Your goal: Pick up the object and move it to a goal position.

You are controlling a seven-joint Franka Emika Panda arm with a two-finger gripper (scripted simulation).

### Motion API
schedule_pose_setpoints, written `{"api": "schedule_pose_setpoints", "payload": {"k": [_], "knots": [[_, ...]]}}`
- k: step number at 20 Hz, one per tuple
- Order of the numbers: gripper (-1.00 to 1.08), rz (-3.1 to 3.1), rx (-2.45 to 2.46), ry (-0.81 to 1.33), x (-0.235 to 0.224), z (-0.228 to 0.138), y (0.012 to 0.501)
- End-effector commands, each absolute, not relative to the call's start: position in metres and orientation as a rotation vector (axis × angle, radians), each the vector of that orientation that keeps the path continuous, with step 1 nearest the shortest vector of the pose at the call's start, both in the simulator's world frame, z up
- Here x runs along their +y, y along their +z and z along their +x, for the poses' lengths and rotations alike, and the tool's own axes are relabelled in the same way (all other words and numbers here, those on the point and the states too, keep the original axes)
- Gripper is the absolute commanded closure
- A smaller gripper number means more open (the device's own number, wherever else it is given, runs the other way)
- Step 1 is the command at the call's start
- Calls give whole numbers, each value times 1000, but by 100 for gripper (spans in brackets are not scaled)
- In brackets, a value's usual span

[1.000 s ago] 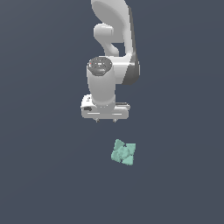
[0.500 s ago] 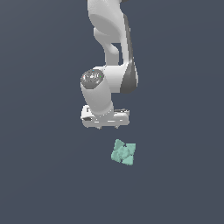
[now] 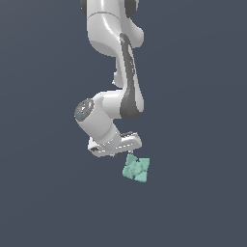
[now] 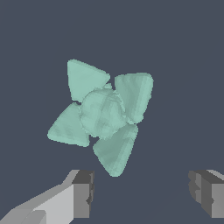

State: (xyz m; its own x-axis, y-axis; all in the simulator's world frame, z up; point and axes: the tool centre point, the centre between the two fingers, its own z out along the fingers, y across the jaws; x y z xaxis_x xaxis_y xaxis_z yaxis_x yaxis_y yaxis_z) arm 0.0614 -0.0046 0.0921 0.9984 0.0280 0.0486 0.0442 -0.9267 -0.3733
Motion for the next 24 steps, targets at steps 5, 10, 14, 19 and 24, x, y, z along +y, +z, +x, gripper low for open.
{"api": "schedule_pose_setpoints", "payload": {"k": [5,10,14,19,24], "knots": [[-60,-2592,-55,-164,-4,89,76],[-60,-2507,-45,-230,-7,103,71],[-60,-2465,-38,-266,-10,110,69],[-60,-2447,-34,-282,-11,113,68],[-60,-2451,-33,-278,-7,114,63]]}}
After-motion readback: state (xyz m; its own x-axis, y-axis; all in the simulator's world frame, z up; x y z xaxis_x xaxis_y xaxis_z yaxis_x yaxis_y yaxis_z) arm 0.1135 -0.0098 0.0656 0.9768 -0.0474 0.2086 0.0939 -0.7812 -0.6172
